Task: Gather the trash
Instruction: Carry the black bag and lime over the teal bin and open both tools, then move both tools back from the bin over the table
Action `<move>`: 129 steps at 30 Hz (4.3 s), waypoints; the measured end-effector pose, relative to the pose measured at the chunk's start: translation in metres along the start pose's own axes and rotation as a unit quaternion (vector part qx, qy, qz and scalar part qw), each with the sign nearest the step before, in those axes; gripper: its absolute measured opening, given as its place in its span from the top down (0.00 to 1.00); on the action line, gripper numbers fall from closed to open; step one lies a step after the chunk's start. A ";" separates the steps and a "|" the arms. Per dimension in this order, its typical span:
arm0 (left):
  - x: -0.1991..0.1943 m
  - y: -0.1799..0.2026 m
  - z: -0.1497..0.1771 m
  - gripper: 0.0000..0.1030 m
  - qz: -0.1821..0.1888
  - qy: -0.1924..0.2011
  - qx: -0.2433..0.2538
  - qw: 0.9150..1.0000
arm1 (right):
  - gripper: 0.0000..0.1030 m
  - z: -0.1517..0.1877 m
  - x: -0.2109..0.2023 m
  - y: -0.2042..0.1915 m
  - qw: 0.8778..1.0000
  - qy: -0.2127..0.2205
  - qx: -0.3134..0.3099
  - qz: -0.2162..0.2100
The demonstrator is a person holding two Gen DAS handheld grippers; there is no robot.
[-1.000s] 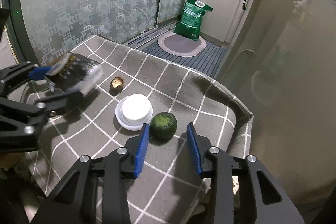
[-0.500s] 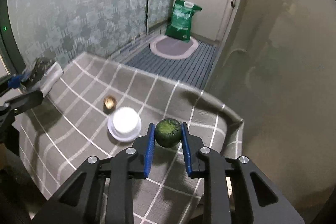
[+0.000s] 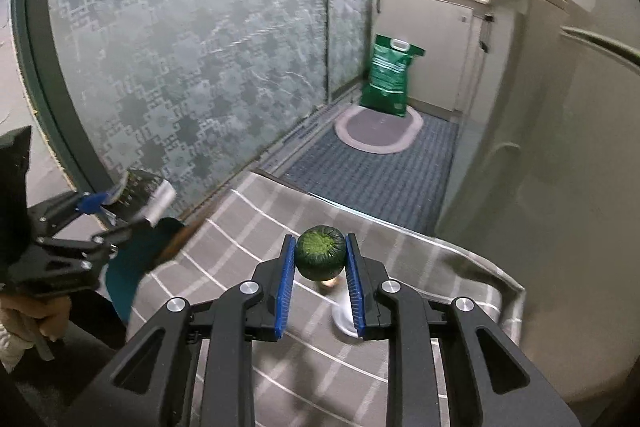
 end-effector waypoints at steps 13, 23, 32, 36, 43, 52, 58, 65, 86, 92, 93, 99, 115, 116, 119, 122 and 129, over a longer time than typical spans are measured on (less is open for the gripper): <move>0.008 -0.053 0.058 0.28 -0.016 -0.072 0.018 0.997 | 0.76 -0.002 0.016 -0.099 0.996 -0.019 -0.053 -0.066; 0.025 -0.070 0.109 0.28 -0.005 -0.151 0.047 0.987 | 0.76 0.004 0.047 -0.150 0.992 -0.056 -0.071 -0.084; 0.033 -0.075 0.145 0.25 0.012 -0.206 0.078 0.975 | 0.76 0.022 0.081 -0.189 0.987 -0.101 -0.091 -0.087; 0.026 -0.084 0.146 0.23 0.012 -0.205 0.073 0.976 | 0.76 0.030 0.096 -0.201 0.985 -0.121 -0.090 -0.088; 0.004 -0.106 0.139 0.32 -0.001 -0.179 0.052 0.982 | 0.76 0.046 0.120 -0.217 0.980 -0.155 -0.095 -0.084; -0.033 -0.138 0.123 0.53 -0.022 -0.131 0.014 0.991 | 0.76 0.071 0.152 -0.238 0.970 -0.200 -0.113 -0.077; -0.054 -0.147 0.112 0.67 -0.032 -0.106 0.008 0.994 | 0.76 0.093 0.171 -0.245 0.962 -0.235 -0.119 -0.073; -0.079 -0.151 0.098 0.78 -0.034 -0.074 0.003 0.997 | 0.76 0.118 0.190 -0.252 0.952 -0.267 -0.131 -0.068; -0.119 -0.125 0.049 0.79 -0.033 0.002 -0.003 0.999 | 0.68 0.128 0.174 -0.255 0.946 -0.286 -0.111 -0.104; -0.115 -0.113 0.037 0.79 -0.036 0.009 0.000 0.999 | 0.75 0.104 0.149 -0.244 0.957 -0.247 -0.083 -0.128; -0.115 -0.109 0.035 0.79 -0.035 0.011 0.002 0.999 | 0.75 0.099 0.144 -0.240 0.959 -0.240 -0.080 -0.132; -0.114 -0.096 0.020 0.79 -0.030 0.023 0.006 0.999 | 0.79 0.072 0.110 -0.222 0.969 -0.188 -0.060 -0.150; -0.082 -0.033 -0.006 0.73 0.013 0.024 0.026 0.999 | 0.79 0.025 0.042 -0.106 0.992 -0.083 -0.001 -0.094; -0.079 -0.027 -0.008 0.72 0.017 0.023 0.028 0.999 | 0.79 0.024 0.039 -0.096 0.993 -0.079 0.006 -0.089; -0.070 -0.011 -0.013 0.67 0.028 0.023 0.035 0.999 | 0.79 0.019 0.030 -0.067 0.995 -0.062 0.024 -0.068; -0.060 0.003 -0.016 0.64 0.039 0.020 0.041 0.998 | 0.79 0.015 0.019 -0.036 0.998 -0.037 0.031 -0.028; -0.036 0.036 -0.018 0.61 0.062 0.003 0.055 0.997 | 0.79 0.015 0.007 0.028 0.998 -0.011 0.042 0.041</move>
Point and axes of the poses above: each gripper's, at about its wrist camera, not at the fingertips, and x roughly the way its jaws point, y to its right, z to its underside, the point moved 6 cm from there along x, roughly the way its jaws point, and after that the axes turned 15 degrees about x, right-handed, at the moved point
